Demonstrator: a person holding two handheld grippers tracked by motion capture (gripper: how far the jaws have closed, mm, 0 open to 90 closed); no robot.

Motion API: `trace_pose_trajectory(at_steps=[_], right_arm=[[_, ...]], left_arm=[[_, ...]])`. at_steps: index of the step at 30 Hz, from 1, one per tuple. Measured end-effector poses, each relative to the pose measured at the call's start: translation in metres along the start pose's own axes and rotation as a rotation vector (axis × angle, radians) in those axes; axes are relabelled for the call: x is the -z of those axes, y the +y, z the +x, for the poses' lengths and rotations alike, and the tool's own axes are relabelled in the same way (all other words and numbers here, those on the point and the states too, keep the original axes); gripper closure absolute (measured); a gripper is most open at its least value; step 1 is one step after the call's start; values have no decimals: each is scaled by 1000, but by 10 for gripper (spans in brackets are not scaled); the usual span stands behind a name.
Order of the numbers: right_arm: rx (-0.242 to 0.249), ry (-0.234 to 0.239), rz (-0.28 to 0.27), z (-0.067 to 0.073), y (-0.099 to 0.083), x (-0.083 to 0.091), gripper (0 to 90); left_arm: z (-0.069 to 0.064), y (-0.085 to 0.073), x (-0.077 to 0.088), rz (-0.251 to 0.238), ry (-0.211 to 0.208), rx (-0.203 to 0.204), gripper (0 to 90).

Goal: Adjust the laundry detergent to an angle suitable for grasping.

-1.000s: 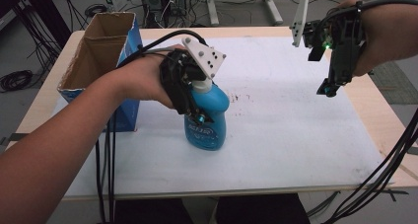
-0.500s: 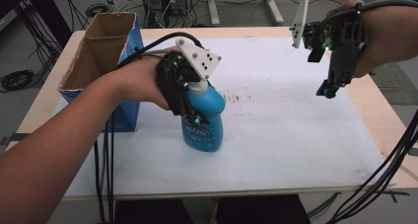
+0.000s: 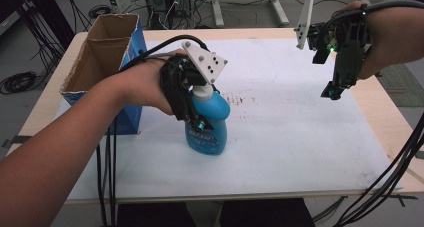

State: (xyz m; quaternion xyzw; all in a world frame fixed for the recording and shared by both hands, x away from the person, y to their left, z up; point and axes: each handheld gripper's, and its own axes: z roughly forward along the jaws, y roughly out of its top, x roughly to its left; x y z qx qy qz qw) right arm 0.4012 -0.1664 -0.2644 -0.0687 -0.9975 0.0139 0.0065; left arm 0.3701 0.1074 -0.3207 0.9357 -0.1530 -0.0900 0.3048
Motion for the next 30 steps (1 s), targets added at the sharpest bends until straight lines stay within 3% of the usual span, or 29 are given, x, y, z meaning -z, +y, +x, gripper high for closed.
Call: trace_pose_trajectory(at_steps=[4,12,23,30], right_arm=[[15,0,0,-2,1,0,25],[14,2,-5,-2,3,-1,25],[23,5,-4,-3,5,-1,26],[25,7,-4,-5,6,0,26]], left_arm=[[-2,2,7,-21,15,-2,351],[-8,4,16,-2,30,15,304],[-12,7,37,72,66,44,234],[-14,9,52,160,80,84,208]])
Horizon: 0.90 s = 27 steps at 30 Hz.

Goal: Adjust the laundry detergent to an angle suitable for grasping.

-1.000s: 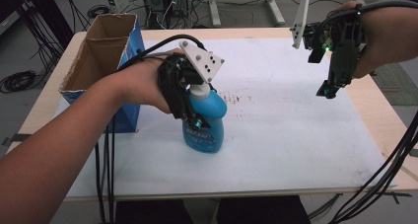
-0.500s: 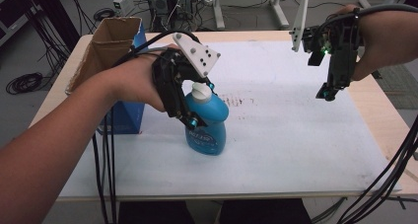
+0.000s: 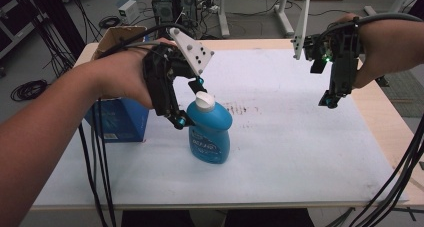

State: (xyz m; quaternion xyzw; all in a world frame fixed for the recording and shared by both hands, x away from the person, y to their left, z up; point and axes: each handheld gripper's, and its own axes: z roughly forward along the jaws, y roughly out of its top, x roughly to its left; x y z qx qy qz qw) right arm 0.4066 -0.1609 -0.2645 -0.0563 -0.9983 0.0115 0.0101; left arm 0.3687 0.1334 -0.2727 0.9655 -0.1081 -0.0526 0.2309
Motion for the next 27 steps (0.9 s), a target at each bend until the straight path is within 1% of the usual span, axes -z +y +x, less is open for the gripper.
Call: trace_pose_trajectory(at_steps=[2,4,8,10,12,14,18,22,25,27], right_arm=[[4,0,-1,-1,1,-1,25],[7,1,-1,-2,1,-1,26],[-2,3,-1,-2,2,-1,25],[6,4,-3,-3,2,-2,25],[2,5,-2,-3,2,-2,25],[13,6,-6,-5,2,-2,26],[0,7,-4,-5,2,-2,26],[4,5,-5,-6,2,-3,25],[-3,10,-3,-7,2,-3,26],[2,9,-6,-7,1,-3,26]], left_arm=[[2,-1,5,37,2,16,190],[3,-2,9,60,5,36,185],[6,-4,17,95,10,74,167],[8,-5,21,108,14,86,165],[10,-5,24,122,18,94,162],[13,-6,27,134,23,110,139],[18,-6,31,156,25,134,138],[25,-6,34,178,36,157,117],[29,-6,37,190,35,176,114],[31,-6,38,201,30,188,102]])
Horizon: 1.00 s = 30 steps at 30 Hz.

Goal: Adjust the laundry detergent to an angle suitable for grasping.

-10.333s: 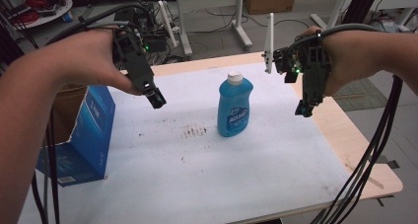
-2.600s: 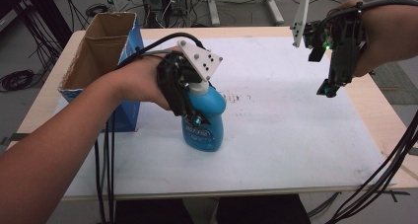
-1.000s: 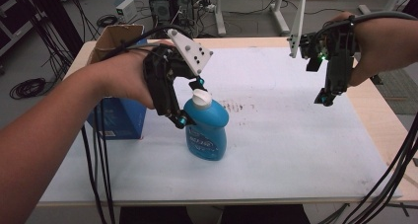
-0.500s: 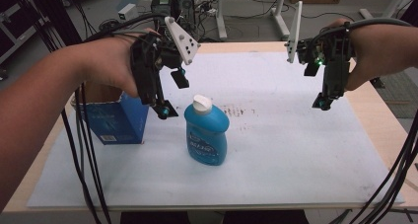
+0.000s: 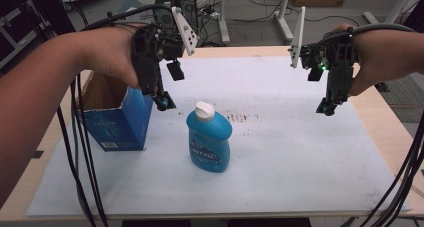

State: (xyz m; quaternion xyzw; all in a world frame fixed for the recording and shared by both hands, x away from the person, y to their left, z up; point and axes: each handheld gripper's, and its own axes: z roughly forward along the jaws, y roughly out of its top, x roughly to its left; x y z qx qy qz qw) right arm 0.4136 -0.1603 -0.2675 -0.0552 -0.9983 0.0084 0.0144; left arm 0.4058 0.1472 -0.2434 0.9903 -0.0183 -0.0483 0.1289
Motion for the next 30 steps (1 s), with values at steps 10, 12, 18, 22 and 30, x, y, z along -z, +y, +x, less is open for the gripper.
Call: trace_pose_trajectory(at_steps=[10,12,18,22,30], right_arm=[[-5,0,-5,-1,-3,1,26],[-10,-2,-5,0,-4,1,25],[-3,-3,-8,0,-4,2,26],[1,-8,-12,2,-4,2,26],[2,-13,-24,4,-3,5,25]], left_arm=[[2,5,8,46,3,19,65],[2,6,12,63,12,28,58],[3,7,19,92,24,53,17],[2,8,23,99,29,58,17],[1,10,30,127,58,73,17]])
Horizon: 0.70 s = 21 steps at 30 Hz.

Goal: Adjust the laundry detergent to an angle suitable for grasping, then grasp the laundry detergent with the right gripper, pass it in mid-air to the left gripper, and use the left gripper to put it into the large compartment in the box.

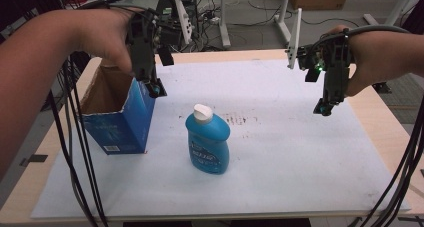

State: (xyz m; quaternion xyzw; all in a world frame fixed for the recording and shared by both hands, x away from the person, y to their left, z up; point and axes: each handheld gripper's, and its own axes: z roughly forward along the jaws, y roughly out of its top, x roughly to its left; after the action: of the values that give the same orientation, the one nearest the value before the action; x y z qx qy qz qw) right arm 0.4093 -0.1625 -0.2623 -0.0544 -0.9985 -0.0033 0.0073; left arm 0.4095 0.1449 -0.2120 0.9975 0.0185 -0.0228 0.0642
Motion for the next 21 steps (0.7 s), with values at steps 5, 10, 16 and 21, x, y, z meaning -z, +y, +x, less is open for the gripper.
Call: trace_pose_trajectory(at_steps=[5,10,16,21], right_arm=[[-3,-5,-9,0,-1,2,25],[2,-20,-13,-1,-2,2,26],[-9,-13,-9,-5,0,1,26],[-1,-17,-16,-7,2,4,25]], left_arm=[[2,-1,3,27,12,24,17],[5,-2,7,12,24,26,18],[6,-2,9,9,21,15,18],[7,-1,8,16,15,21,18]])
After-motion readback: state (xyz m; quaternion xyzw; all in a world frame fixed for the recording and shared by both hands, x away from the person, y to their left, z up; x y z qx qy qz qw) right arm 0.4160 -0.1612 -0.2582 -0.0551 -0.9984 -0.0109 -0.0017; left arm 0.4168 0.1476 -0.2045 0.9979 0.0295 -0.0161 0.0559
